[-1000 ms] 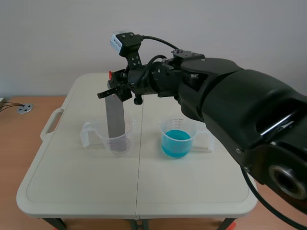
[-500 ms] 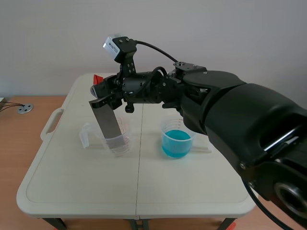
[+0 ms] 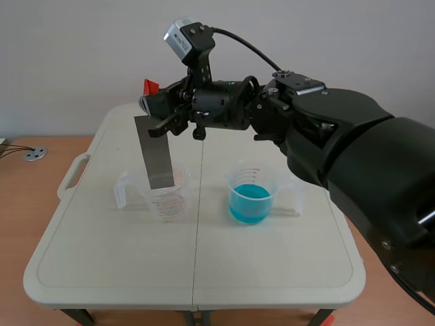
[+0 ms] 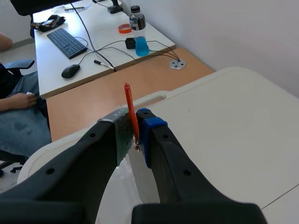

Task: Hold the metal plate by the orange handle, dip it into the blue solution, take it out and point at it, then put the plate back in the beaker on the left.
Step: 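Move the plate over the blue solution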

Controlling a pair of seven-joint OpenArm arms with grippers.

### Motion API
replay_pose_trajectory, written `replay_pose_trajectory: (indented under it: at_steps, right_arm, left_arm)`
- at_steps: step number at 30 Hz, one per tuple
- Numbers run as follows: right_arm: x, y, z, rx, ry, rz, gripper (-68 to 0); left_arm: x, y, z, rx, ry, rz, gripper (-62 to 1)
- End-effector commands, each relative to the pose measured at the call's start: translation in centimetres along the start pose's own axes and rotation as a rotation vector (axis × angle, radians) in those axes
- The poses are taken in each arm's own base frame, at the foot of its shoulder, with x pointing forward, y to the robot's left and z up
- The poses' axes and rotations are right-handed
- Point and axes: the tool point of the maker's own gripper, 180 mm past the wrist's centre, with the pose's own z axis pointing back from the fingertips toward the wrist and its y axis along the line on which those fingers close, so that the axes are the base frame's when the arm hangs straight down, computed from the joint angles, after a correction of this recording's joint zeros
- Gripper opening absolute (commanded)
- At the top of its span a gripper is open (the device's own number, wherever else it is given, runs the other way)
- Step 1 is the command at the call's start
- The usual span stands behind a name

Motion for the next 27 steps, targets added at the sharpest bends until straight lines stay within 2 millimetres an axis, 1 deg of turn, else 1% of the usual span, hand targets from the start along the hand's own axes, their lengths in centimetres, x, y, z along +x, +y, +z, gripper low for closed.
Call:
replay_pose_trajectory:
  at_steps: [1, 9, 21, 27]
  right_arm:
    - [1.7, 0.0, -0.1, 0.007, -0.049, 0.014, -66.2]
    - [2.5, -0.1, 0.3, -0.012, -0.068, 0.037, -66.2]
    - [3.6, 1.2, 0.9, -0.002, -0.091, 0.070, -66.2]
    - [4.7, 1.7, 1.4, -0.026, -0.101, 0.111, -66.2]
  left_arm:
    - [0.2, -0.5, 0.2, -0.012, -0.012, 0.008, -59.1]
    - [0.2, -0.5, 0.2, -0.012, -0.013, 0.008, -59.1]
    - [0.2, -0.5, 0.2, -0.012, -0.010, 0.008, -59.1]
    - [0.3, -0.4, 0.1, -0.011, -0.014, 0.007, -59.1]
